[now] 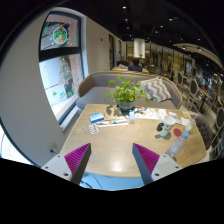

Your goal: Pour water

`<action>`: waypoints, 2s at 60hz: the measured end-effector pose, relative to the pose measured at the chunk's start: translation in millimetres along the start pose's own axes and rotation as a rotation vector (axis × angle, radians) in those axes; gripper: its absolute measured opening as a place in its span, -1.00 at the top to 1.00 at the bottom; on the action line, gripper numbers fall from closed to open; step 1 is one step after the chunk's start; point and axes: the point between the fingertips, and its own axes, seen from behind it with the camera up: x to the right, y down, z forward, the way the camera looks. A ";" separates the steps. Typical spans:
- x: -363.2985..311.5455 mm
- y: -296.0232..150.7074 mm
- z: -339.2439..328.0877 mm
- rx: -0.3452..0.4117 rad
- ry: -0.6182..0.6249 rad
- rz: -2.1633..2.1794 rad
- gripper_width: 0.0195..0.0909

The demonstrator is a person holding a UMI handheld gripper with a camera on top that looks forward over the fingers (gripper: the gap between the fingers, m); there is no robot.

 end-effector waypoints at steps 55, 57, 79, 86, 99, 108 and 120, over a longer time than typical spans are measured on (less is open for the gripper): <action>328.2 121.1 68.8 0.072 0.170 0.062 -0.85; 336.2 117.6 80.2 0.080 0.171 0.063 -0.85; 356.2 95.5 180.1 0.145 0.105 0.070 -0.15; 359.5 89.0 184.4 0.181 0.114 0.090 0.21; 359.3 86.8 185.5 0.192 0.107 0.100 0.64; 348.3 78.6 180.7 0.181 0.107 0.092 0.64; 286.0 22.0 171.7 0.208 0.023 0.119 0.64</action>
